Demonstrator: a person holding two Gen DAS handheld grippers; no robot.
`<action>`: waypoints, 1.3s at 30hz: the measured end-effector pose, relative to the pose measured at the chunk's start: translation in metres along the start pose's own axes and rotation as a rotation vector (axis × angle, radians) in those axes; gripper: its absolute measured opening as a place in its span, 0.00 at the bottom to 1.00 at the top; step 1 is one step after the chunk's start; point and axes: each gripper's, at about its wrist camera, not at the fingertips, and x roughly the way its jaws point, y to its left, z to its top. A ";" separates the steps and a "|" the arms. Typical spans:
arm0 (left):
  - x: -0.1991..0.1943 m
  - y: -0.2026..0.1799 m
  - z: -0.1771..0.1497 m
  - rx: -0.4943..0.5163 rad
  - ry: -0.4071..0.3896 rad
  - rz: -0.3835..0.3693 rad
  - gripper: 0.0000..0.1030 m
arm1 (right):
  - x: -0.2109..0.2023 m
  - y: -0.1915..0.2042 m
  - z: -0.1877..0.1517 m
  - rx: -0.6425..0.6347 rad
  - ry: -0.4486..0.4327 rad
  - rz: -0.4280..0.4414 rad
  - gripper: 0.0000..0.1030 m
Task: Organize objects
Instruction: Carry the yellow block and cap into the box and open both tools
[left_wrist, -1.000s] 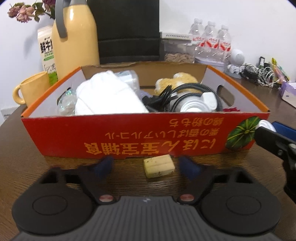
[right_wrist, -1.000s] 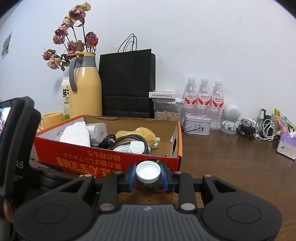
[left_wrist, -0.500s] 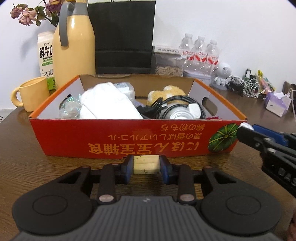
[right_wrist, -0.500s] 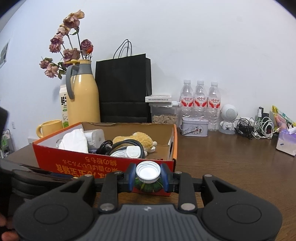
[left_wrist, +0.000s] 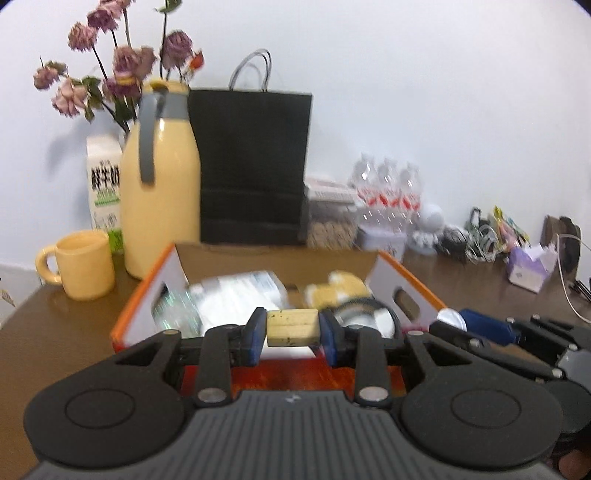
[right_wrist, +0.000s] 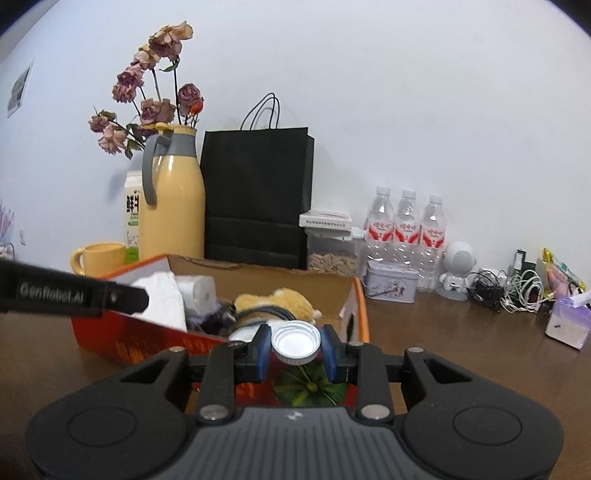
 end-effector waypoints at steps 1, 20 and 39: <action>0.002 0.003 0.004 0.000 -0.008 0.005 0.30 | 0.004 0.003 0.004 -0.004 -0.004 0.000 0.27; 0.083 0.021 0.041 -0.035 -0.016 -0.022 0.30 | 0.097 0.015 0.034 0.093 0.010 -0.041 0.27; 0.077 0.032 0.038 -0.035 -0.063 0.015 1.00 | 0.092 0.006 0.024 0.106 0.027 -0.068 1.00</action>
